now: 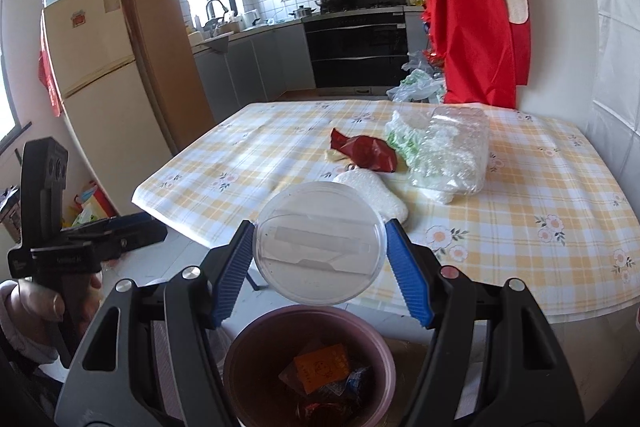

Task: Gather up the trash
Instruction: 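Lower the clear lid over the bin and open the right tool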

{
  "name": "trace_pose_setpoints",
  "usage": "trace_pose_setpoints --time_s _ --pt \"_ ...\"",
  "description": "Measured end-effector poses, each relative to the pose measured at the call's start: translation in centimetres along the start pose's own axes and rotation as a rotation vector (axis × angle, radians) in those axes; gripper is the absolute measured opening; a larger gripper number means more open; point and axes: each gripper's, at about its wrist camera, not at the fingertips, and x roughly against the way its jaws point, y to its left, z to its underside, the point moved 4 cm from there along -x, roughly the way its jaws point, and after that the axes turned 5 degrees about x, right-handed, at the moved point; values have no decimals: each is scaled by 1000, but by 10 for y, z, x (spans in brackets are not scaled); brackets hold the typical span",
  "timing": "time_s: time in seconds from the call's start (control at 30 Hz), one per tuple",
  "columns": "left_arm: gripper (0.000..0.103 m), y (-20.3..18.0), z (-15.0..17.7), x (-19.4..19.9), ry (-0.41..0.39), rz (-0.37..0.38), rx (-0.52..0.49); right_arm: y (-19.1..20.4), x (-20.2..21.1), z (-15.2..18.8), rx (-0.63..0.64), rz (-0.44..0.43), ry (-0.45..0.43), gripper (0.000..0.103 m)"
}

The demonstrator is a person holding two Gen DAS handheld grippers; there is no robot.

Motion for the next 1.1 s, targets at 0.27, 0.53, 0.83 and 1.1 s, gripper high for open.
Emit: trace_pose_setpoints --time_s 0.27,0.53,0.83,1.1 --pt "97 18 6 3 -9 -43 35 22 -12 11 33 -48 52 67" --pt "97 28 5 4 -29 -86 47 26 -16 14 34 -61 69 70" --pt "97 26 8 2 -26 -110 27 14 -17 16 7 -10 61 85" --pt "97 23 12 -8 -13 -127 -4 -2 -25 23 -30 24 80 85"
